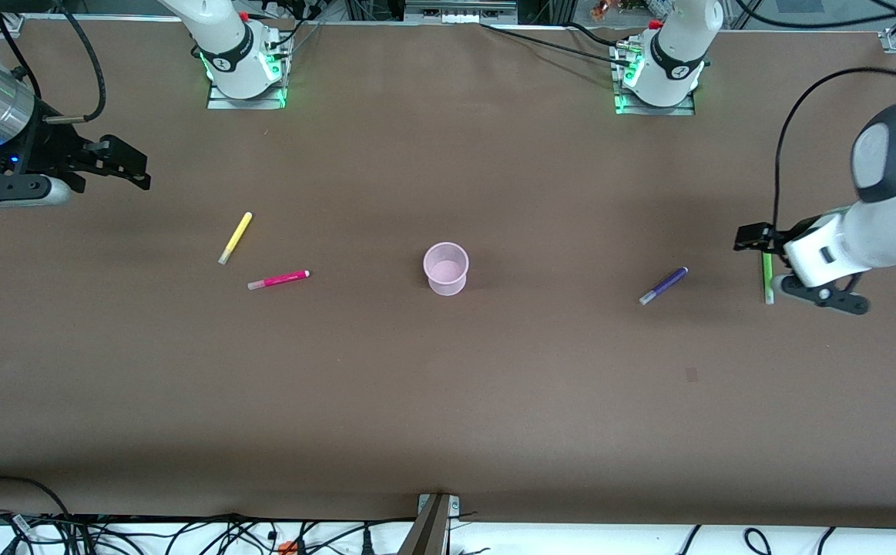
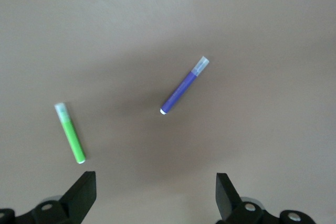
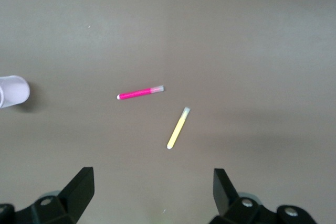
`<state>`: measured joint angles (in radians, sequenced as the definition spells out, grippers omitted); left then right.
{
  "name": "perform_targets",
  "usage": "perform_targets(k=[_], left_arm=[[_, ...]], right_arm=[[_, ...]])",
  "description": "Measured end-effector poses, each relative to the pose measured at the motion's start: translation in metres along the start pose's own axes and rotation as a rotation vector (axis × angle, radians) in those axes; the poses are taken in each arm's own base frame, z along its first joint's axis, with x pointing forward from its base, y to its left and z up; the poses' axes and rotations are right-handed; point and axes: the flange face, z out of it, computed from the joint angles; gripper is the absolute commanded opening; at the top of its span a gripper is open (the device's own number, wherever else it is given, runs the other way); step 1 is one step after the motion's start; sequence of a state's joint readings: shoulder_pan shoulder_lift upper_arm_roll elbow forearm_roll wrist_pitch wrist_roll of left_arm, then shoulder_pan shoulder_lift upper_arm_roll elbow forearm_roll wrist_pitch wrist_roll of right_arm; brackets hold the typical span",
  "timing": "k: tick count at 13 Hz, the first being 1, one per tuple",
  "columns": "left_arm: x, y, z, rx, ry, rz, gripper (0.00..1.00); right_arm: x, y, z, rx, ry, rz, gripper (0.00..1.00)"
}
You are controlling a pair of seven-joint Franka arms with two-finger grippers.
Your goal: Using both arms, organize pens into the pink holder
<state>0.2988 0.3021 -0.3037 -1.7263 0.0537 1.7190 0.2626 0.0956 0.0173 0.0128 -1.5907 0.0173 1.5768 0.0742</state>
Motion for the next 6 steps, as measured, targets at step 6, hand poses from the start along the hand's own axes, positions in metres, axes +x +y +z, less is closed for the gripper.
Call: perform_targets(k=[6], left_arm=[[0.019,0.008,0.094,-0.121,0.102,-0.261,1.0]], right_arm=[[0.006,0.02,-0.007,-0.013,0.02,0.036,1.0]])
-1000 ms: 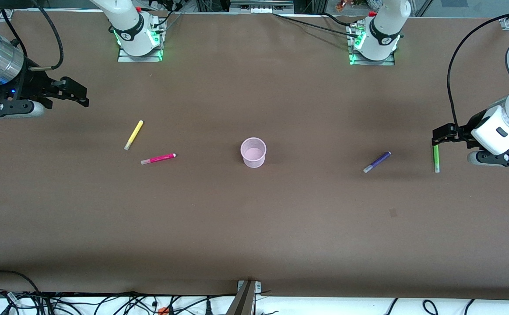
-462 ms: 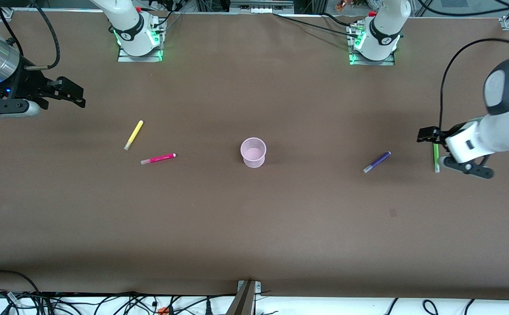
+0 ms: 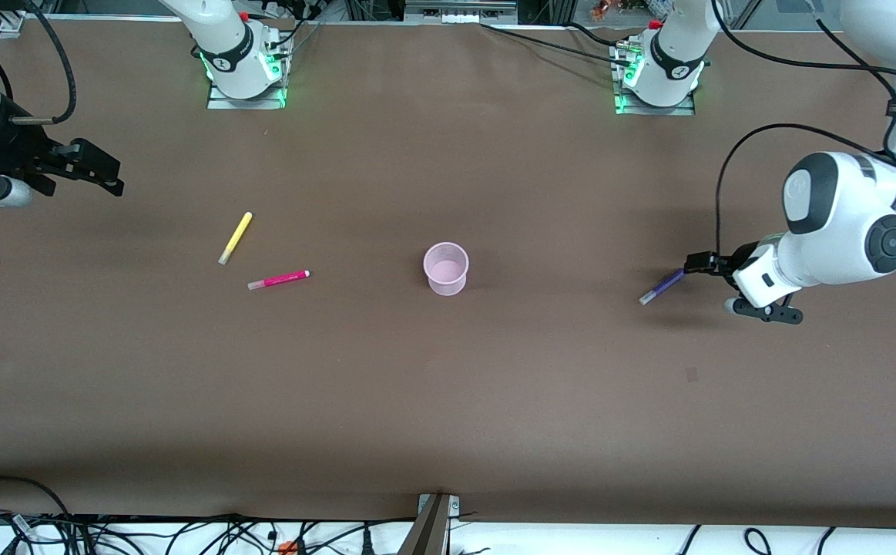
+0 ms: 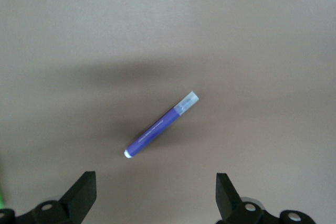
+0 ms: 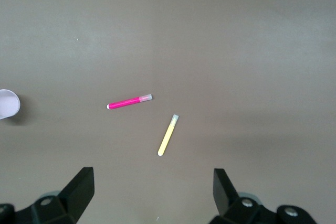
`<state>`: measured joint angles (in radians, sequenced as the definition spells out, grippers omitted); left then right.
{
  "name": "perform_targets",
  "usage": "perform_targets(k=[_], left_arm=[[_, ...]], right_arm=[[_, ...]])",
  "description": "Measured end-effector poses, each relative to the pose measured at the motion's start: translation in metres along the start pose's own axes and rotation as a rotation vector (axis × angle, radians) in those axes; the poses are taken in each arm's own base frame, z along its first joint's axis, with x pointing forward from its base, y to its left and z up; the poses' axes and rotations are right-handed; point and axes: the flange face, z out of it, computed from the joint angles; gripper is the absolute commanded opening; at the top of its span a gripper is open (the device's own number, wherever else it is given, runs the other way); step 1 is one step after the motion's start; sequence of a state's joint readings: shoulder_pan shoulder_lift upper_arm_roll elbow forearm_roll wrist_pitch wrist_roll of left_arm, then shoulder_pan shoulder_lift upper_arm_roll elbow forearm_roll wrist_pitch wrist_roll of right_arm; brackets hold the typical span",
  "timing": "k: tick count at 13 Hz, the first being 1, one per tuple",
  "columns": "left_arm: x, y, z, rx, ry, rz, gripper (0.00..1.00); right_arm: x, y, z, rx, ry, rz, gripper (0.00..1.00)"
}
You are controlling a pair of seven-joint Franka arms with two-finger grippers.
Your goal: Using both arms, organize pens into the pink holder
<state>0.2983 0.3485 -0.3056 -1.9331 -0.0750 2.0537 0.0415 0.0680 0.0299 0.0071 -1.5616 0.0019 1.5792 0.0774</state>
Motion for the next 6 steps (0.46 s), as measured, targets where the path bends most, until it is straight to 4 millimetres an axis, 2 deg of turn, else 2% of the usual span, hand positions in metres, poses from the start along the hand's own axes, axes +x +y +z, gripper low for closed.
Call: perform_targets(k=[3,6], left_arm=[[-0.004,0.0,0.013,-0.005,0.0,-0.316,1.0],[-0.011,-0.001,0.031,-0.002,-0.004,-0.629,1.0]], right_arm=[[0.006,0.011,0.009,0.0,-0.013,0.019,1.0],[0.011,0.005,0.024,0.006,-0.047,0.078,1.0]])
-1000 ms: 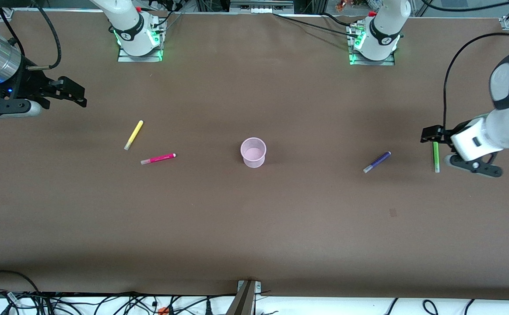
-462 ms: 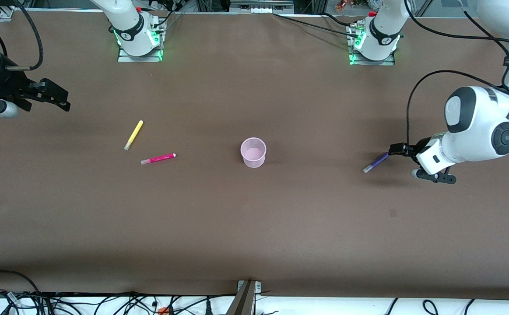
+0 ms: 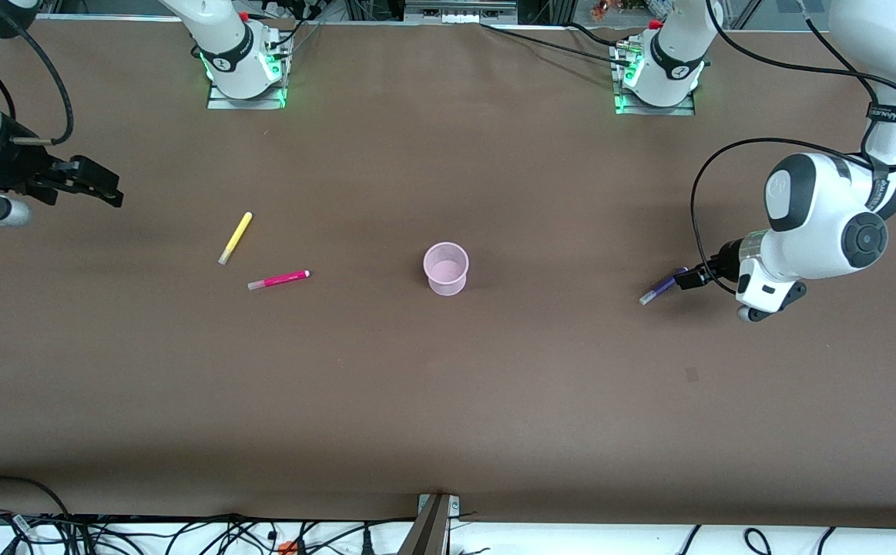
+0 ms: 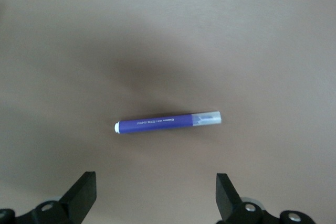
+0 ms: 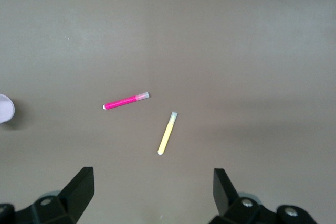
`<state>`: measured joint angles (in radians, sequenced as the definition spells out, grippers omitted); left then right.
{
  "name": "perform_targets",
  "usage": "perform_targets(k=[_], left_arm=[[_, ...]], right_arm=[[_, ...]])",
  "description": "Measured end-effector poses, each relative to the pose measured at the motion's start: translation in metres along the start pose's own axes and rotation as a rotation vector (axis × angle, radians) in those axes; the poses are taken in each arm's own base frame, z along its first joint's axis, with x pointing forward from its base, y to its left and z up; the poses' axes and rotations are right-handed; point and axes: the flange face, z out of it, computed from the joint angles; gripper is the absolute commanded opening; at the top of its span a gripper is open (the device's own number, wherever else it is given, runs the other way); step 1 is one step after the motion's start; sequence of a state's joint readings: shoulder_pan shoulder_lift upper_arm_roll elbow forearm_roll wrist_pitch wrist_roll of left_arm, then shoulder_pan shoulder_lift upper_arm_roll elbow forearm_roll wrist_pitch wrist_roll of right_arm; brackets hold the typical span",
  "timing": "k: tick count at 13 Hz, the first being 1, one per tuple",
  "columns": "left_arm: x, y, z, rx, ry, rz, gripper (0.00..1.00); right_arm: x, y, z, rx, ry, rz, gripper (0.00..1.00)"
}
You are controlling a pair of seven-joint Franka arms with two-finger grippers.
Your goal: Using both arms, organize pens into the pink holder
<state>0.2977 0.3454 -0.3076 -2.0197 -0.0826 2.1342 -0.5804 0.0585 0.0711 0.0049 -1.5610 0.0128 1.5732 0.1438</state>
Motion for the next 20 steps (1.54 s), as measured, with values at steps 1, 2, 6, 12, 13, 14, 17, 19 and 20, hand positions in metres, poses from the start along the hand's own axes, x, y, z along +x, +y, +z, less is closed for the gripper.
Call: perform_targets(k=[1,2,6,12,13,14,17,19,20], left_arm=[[0.0,0.0,0.005,-0.011,0.016,-0.125,1.0],[-0.001,0.001,0.008,-0.026,0.035,-0.255,1.0],[-0.006,0.004,0.022,-0.012,0.084,-0.686,1.0],[-0.002,0.013,0.063,-0.036,0.106,-1.104,1.0],[-0.003,0.018,0.072,-0.049,0.117,-1.14,1.0],[-0.003,0.022,0.081,-0.056,0.13,-1.17,1.0],[0.0,0.024,0.101,-0.064,0.169,-1.242,1.0],[0.001,0.024,0.106,-0.064,0.184,-1.264,0.77],[0.001,0.024,0.106,-0.066,0.185,-1.269,0.62]], right_arm=[[0.0,-0.003,0.005,-0.001,-0.017,0.049,1.0],[-0.001,-0.007,0.011,-0.004,-0.036,0.096,1.0],[-0.004,-0.012,0.045,-0.006,-0.114,0.235,1.0],[-0.003,-0.084,0.134,-0.02,-0.163,0.493,0.98],[-0.002,-0.1,0.155,-0.032,-0.166,0.537,0.98],[0.003,-0.112,0.179,-0.042,-0.169,0.577,0.98],[0.026,-0.119,0.262,-0.064,-0.183,0.665,0.98],[0.035,-0.12,0.314,-0.059,-0.206,0.719,0.97],[0.037,-0.121,0.333,-0.05,-0.22,0.74,0.97]])
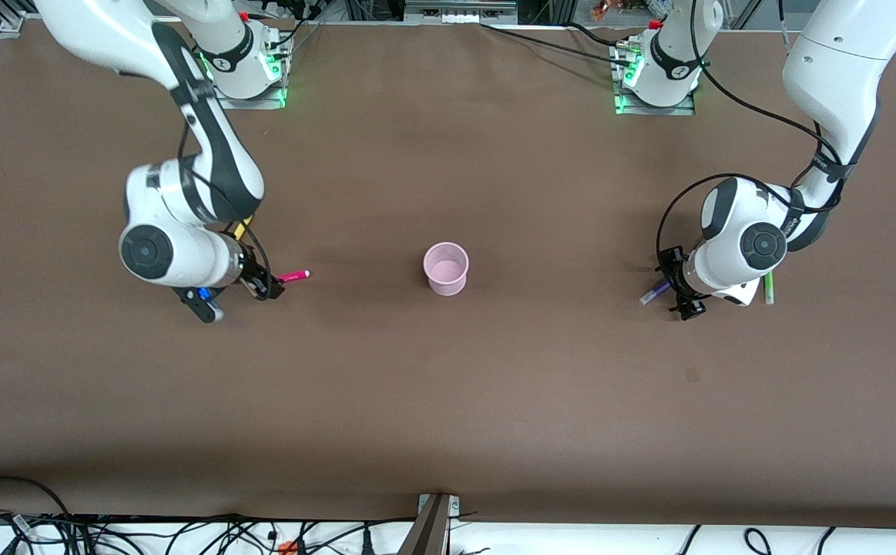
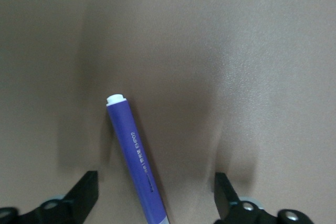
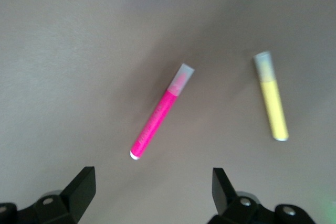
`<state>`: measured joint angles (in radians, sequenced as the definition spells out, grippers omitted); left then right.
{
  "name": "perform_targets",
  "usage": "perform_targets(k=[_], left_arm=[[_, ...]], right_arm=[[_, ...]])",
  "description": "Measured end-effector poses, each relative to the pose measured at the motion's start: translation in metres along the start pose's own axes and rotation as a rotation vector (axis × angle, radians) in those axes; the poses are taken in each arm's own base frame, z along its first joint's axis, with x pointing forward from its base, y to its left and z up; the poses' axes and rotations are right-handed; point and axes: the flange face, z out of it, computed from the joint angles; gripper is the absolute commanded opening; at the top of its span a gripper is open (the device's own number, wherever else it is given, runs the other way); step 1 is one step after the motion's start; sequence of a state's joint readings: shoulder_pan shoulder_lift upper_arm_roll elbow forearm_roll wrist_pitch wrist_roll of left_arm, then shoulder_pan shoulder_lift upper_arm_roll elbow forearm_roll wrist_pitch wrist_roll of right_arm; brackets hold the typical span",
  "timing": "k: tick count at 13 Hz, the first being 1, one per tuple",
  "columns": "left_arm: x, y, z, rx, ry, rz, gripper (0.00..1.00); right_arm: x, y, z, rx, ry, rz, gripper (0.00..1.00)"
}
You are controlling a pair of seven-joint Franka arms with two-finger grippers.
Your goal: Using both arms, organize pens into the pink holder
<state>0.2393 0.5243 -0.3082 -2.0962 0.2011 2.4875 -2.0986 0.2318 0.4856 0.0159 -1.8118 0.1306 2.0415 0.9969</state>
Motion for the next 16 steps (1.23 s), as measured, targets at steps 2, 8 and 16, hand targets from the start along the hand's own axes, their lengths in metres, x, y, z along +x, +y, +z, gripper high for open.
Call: perform_targets(k=[2,8,16], left_arm=[[0.001,0.001,0.0,-0.002,0.0,-0.023,0.24],[-0.003,0.003,-0.004,-0.013,-0.004,-0.046,0.0],[-0.113,-0.008,-0.135,-0.083,0.02,0.116,0.0]], right_arm=[[0.005,-0.002,0.026,0.01,-0.011,0.025,0.95],[0.003,-0.001,0.072,0.057,-0.042,0.08,0.7],[-0.002,0.002,0.086,0.05,-0.047,0.084,0.0]])
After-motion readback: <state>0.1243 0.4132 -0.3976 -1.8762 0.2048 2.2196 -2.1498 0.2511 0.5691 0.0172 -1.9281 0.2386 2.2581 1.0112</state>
